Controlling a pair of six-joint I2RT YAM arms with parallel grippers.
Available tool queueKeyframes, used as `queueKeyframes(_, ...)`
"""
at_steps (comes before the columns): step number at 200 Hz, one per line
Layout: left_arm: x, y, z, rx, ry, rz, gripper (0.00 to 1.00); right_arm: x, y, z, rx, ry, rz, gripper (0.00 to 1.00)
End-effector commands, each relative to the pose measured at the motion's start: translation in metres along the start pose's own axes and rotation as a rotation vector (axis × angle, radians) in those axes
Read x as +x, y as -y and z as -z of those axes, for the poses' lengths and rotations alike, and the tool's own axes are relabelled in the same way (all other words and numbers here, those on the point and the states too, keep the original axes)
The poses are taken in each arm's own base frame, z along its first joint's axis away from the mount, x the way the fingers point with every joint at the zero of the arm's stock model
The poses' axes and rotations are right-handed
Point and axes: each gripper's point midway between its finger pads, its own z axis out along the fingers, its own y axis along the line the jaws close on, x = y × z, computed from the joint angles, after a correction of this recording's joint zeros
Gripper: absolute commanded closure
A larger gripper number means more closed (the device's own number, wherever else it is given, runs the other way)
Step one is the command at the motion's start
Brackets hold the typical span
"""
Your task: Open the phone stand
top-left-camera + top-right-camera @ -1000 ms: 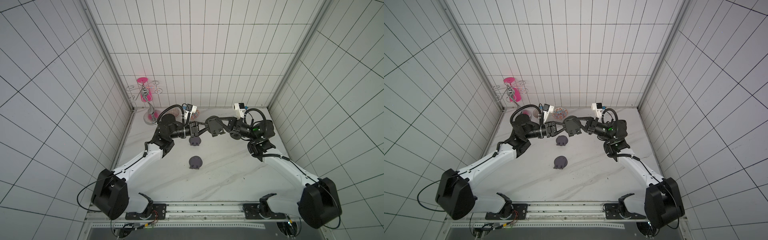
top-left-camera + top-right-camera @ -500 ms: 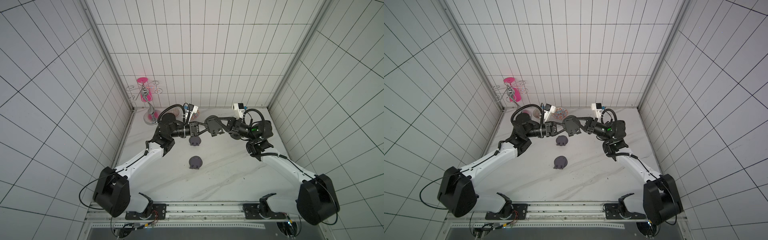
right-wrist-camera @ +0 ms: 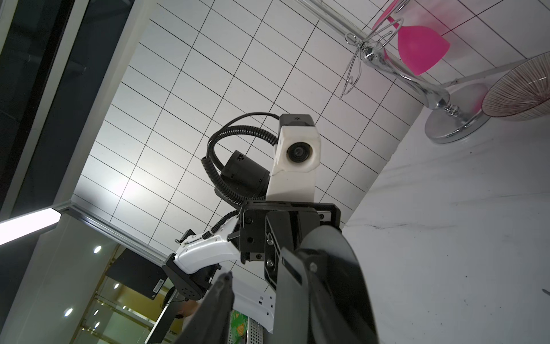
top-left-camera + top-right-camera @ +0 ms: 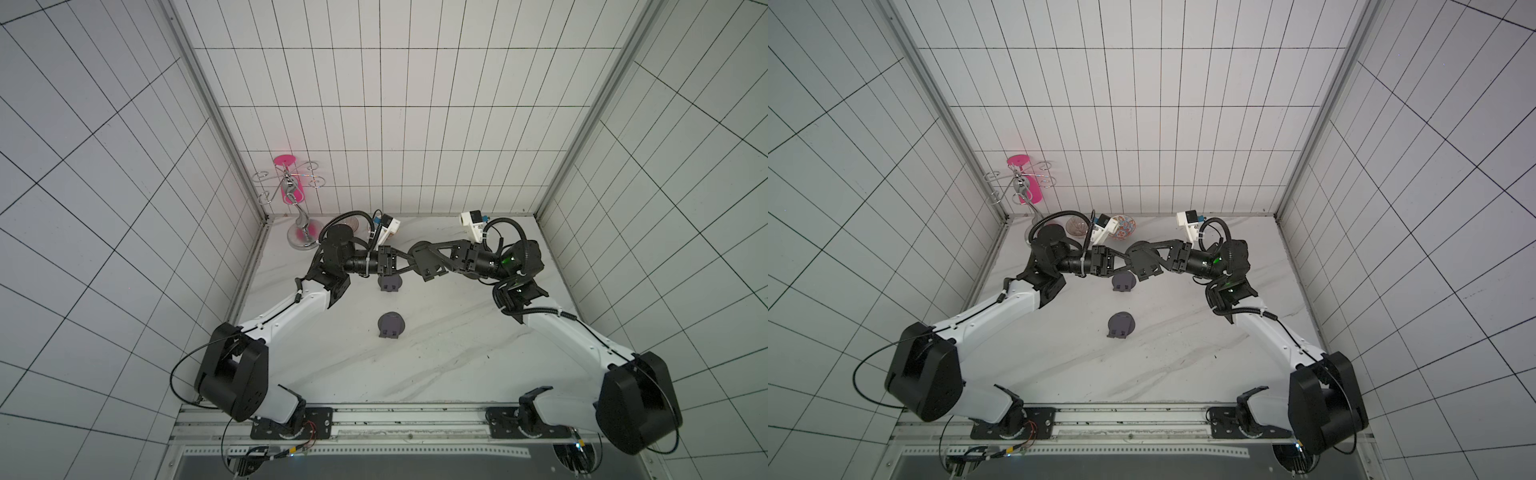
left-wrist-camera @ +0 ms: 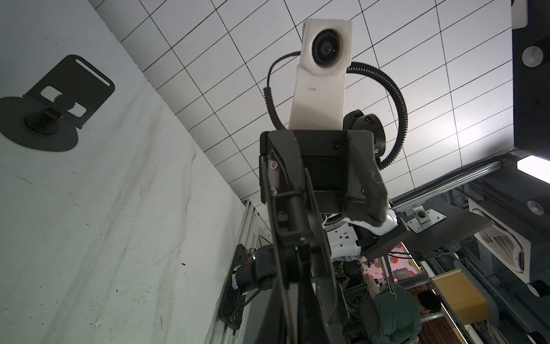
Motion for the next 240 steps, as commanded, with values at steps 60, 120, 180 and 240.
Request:
queueKeyframes(60,-0.005,0.033,0.003,0.074,-0.080,-0.064,1.00,0.047,0.013,0.001,0.106,-0.278,0.055,0.64)
queueKeyframes(120,-0.001,0.039,0.006,0.073,-0.082,-0.078,1.00,0.051,0.030,0.001,0.161,-0.328,0.072,0.55)
queueKeyframes(180,0.001,0.042,0.009,0.061,-0.087,-0.088,1.00,0.055,0.052,-0.004,0.167,-0.353,0.023,0.64)
queueKeyframes(240,0.002,0.029,0.008,0.044,-0.093,-0.040,1.00,0.043,0.040,-0.010,0.110,-0.302,0.075,1.00)
